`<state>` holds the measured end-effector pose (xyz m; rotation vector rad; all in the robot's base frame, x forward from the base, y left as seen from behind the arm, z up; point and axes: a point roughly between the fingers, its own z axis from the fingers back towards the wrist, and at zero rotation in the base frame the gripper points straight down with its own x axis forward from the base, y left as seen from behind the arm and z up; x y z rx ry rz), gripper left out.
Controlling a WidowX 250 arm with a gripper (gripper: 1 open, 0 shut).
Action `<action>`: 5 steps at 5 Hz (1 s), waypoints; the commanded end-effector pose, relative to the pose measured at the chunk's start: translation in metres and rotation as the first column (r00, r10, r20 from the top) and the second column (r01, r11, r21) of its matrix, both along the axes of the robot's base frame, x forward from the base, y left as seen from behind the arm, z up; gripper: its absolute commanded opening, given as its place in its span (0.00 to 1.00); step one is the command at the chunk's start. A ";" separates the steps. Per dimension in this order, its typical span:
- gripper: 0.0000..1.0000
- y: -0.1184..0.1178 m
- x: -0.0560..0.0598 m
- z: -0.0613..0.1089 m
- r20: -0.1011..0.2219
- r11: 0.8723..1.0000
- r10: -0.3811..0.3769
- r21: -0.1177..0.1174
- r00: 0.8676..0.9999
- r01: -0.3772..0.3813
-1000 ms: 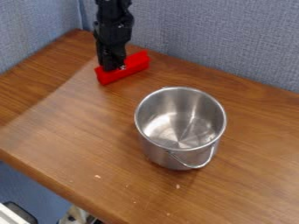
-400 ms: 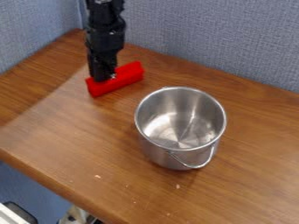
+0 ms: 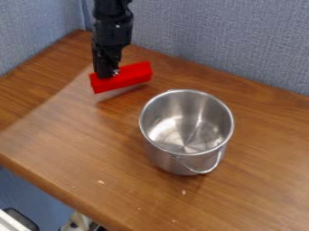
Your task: Put the red object in the metal pot
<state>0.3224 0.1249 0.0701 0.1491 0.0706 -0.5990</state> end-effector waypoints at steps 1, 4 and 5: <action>0.00 0.013 0.008 0.051 0.112 0.998 -0.038 0.047 0.993 0.033; 0.00 -0.092 -0.007 0.117 0.223 0.987 -0.160 0.070 0.962 0.148; 0.00 -0.125 -0.028 0.117 0.233 0.968 -0.249 0.037 0.940 0.247</action>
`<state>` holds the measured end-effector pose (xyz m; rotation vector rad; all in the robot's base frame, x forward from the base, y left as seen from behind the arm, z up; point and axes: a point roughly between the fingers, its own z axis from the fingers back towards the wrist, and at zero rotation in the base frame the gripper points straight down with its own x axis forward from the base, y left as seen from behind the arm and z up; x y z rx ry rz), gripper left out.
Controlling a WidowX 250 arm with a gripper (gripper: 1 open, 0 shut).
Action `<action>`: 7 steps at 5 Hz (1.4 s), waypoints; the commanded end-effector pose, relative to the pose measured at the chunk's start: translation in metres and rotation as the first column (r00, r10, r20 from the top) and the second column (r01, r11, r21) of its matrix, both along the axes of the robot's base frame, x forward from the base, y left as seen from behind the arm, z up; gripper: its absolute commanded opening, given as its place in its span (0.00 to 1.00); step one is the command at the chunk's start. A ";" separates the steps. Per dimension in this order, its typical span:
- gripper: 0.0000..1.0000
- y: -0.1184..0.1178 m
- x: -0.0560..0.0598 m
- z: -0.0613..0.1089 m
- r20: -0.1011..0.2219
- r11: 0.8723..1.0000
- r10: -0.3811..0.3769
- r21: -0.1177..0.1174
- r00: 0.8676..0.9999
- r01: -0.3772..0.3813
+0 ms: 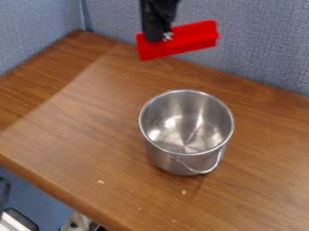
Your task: Put the red object in the metal pot
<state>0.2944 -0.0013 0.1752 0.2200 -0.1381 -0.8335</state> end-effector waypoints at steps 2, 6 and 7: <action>0.00 -0.028 -0.048 0.003 0.025 0.998 -0.054 -0.025 0.998 0.054; 0.00 -0.055 -0.043 -0.061 0.020 0.992 -0.109 -0.060 0.994 0.110; 0.00 -0.050 -0.036 -0.079 0.028 0.984 -0.166 -0.055 0.986 0.167</action>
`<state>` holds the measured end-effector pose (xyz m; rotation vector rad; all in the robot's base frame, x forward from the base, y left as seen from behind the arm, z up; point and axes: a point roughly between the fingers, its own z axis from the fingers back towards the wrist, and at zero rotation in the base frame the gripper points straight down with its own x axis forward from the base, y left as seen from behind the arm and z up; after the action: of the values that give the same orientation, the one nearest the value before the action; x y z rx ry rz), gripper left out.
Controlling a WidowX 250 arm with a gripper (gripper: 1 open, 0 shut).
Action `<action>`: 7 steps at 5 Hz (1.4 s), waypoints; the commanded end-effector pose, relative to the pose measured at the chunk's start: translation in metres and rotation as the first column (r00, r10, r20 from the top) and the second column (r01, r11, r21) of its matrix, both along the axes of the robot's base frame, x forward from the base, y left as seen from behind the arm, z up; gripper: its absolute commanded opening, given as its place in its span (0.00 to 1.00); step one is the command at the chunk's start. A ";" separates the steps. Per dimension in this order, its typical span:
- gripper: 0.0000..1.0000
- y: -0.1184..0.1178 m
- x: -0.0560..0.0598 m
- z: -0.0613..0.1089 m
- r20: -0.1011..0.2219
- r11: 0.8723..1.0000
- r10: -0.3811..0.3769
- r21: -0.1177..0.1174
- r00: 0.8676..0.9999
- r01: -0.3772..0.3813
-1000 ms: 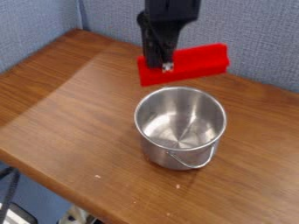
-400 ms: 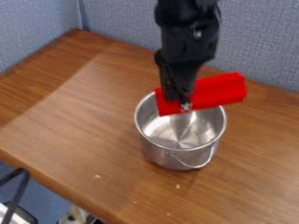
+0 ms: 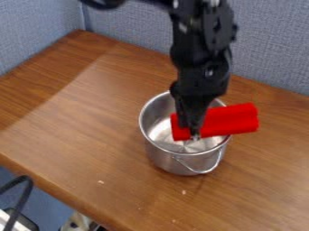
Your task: Put the red object in the metal pot
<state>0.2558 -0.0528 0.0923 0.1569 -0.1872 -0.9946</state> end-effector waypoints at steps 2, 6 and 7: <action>1.00 -0.005 0.019 -0.012 0.029 1.000 0.025 -0.009 0.999 -0.025; 1.00 -0.007 0.023 -0.003 0.044 0.983 0.183 -0.024 0.982 -0.182; 1.00 0.000 0.018 0.000 0.042 0.983 0.185 -0.022 0.982 -0.184</action>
<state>0.2714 -0.0547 0.0822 0.1649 -0.1828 -0.8090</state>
